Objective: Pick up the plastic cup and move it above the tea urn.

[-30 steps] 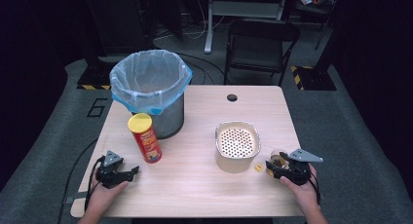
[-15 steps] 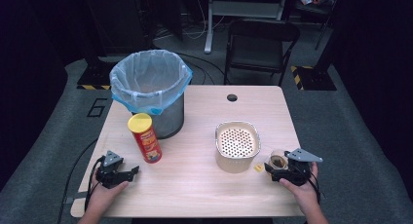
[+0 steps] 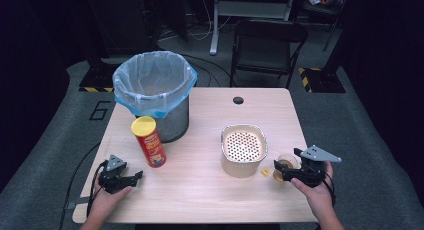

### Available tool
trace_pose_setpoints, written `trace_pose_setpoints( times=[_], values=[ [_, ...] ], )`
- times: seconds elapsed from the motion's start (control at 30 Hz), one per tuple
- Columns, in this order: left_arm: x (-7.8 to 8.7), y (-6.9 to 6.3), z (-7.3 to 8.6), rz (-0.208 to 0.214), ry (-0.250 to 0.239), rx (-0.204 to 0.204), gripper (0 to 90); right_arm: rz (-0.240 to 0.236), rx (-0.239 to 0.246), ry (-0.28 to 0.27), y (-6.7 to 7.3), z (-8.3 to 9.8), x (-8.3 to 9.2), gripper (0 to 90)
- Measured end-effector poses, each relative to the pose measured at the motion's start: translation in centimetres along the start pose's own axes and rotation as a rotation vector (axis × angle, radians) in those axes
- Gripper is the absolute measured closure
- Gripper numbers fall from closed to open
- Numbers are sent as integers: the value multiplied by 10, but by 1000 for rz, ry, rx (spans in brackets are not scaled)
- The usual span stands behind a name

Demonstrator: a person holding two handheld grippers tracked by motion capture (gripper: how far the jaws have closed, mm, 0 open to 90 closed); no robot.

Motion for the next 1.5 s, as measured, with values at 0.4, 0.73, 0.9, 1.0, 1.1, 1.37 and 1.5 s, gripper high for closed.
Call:
trace_pose_setpoints(
  times=[0.4, 0.73, 0.9, 1.0, 1.1, 1.37, 1.5],
  values=[
    [0, 0, 0, 0, -1, 1, 223, -96, -9, 37, 12, -48, -43, 594],
    [1, 0, 0, 6, 3, -1, 222, -73, -58, 137, 22, -33, -69, 568],
    [0, 0, 0, 5, 3, -3, 222, -101, -83, 113, 34, -27, -62, 571],
    [1, 0, 0, 11, 14, -6, 222, -121, -87, 101, 48, -21, -54, 557],
    [1, 0, 0, 8, 9, -5, 222, -133, -81, 94, 60, -15, -47, 552],
    [1, 0, 0, 11, 12, -5, 222, -170, -90, 86, 81, -7, -30, 456],
    [1, 0, 0, 11, 13, -6, 222, -150, -62, 29, 75, -19, -23, 362]
  ],
)
Point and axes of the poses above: each handheld gripper's, and its own axes: x roughly backward along the jaws, z roughly out of its underside, y roughly to its left, the point moved 5 cm from there along -x, roughly forward along the jaws, and after that the axes turned 2 degrees about -x, right-handed, at the moved point
